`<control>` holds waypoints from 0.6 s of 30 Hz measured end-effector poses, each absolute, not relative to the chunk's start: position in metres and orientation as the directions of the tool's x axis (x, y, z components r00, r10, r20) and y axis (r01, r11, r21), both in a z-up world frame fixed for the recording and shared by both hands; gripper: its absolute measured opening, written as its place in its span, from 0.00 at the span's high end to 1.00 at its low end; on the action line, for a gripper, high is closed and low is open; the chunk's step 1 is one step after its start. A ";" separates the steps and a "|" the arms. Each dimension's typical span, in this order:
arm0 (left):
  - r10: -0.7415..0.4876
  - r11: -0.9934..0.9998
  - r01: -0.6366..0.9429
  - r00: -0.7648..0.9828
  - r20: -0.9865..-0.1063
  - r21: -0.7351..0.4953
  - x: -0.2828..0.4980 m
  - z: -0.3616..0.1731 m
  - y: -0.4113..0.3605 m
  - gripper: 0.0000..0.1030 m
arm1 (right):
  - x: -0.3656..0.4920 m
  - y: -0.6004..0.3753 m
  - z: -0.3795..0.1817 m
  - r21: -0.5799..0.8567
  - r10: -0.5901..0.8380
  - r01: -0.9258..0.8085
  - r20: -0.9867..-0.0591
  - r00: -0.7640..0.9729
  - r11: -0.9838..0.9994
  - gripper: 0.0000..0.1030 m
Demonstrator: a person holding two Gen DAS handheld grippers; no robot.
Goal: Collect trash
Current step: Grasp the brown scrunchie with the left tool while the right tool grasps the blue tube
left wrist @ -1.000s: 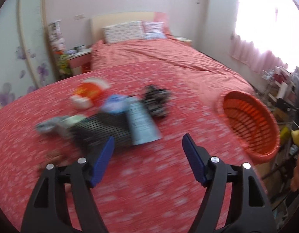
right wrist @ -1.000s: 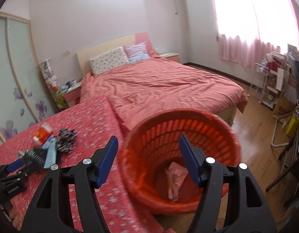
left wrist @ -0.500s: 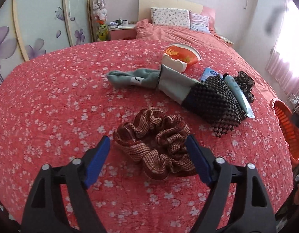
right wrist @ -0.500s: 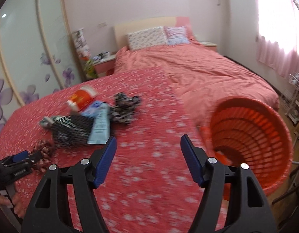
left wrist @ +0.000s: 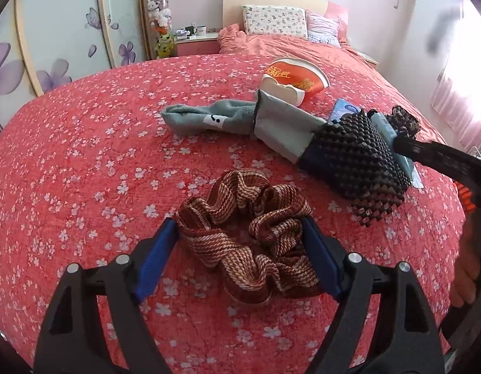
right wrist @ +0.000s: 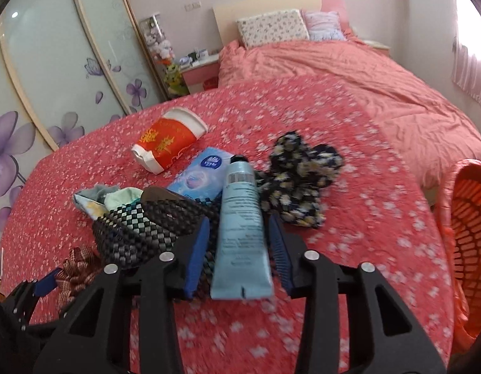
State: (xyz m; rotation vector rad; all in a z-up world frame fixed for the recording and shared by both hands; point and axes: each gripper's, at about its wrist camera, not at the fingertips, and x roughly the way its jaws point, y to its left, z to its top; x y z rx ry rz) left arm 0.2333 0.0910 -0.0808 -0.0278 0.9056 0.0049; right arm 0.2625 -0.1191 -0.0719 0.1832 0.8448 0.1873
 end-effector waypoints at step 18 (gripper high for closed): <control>-0.029 0.999 -0.004 0.619 -0.785 -0.040 0.222 -0.085 0.086 0.17 | 0.206 -0.146 -0.063 0.170 0.195 -0.104 -0.701 0.686 0.980 0.69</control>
